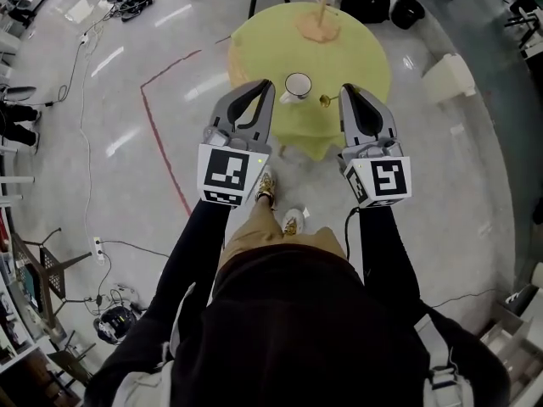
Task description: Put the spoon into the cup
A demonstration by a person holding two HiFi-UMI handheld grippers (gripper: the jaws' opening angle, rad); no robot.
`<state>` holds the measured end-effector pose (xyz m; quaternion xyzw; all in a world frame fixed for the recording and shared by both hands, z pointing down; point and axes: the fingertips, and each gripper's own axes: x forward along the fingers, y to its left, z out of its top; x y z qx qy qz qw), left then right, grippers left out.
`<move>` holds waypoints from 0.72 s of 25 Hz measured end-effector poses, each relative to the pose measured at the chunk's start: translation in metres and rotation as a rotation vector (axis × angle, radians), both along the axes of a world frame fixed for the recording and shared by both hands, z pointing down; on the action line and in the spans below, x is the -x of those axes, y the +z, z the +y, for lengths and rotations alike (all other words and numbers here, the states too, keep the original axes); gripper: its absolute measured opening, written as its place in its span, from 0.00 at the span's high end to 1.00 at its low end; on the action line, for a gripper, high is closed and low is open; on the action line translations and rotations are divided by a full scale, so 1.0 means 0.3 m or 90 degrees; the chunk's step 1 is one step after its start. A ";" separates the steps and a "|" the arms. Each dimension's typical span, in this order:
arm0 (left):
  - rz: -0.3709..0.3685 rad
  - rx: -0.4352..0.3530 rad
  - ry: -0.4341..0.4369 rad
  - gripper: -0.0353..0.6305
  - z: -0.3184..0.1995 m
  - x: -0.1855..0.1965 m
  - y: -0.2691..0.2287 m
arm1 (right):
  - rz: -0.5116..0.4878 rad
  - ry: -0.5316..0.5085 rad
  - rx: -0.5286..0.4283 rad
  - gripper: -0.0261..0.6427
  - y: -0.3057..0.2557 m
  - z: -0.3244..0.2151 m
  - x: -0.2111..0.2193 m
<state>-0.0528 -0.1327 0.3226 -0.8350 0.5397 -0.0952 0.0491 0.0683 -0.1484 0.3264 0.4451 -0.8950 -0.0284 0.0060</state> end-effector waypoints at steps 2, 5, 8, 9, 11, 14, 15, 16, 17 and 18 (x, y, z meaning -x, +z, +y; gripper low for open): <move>0.008 0.002 0.011 0.92 -0.059 0.011 0.000 | 0.007 0.002 0.004 0.92 0.003 -0.043 0.018; 0.005 0.003 0.030 0.91 -0.152 0.012 0.008 | 0.012 0.012 0.013 0.92 0.017 -0.116 0.033; -0.001 0.008 0.055 0.91 -0.239 0.011 0.030 | 0.012 0.030 0.028 0.92 0.040 -0.191 0.052; 0.005 0.011 0.061 0.91 -0.265 0.015 0.036 | 0.011 0.035 0.033 0.92 0.049 -0.214 0.061; 0.014 0.017 0.069 0.91 -0.319 0.028 0.047 | 0.009 0.044 0.043 0.92 0.063 -0.257 0.080; 0.020 0.022 0.085 0.91 -0.392 0.038 0.061 | 0.010 0.053 0.049 0.92 0.075 -0.314 0.105; 0.021 0.022 0.096 0.92 -0.411 0.036 0.064 | 0.012 0.055 0.050 0.92 0.077 -0.331 0.113; 0.020 0.021 0.107 0.91 -0.428 0.032 0.066 | 0.015 0.058 0.049 0.92 0.079 -0.347 0.119; 0.019 0.020 0.118 0.91 -0.443 0.028 0.069 | 0.018 0.060 0.047 0.92 0.081 -0.362 0.125; 0.020 0.019 0.128 0.91 -0.458 0.024 0.070 | 0.021 0.062 0.044 0.92 0.082 -0.376 0.128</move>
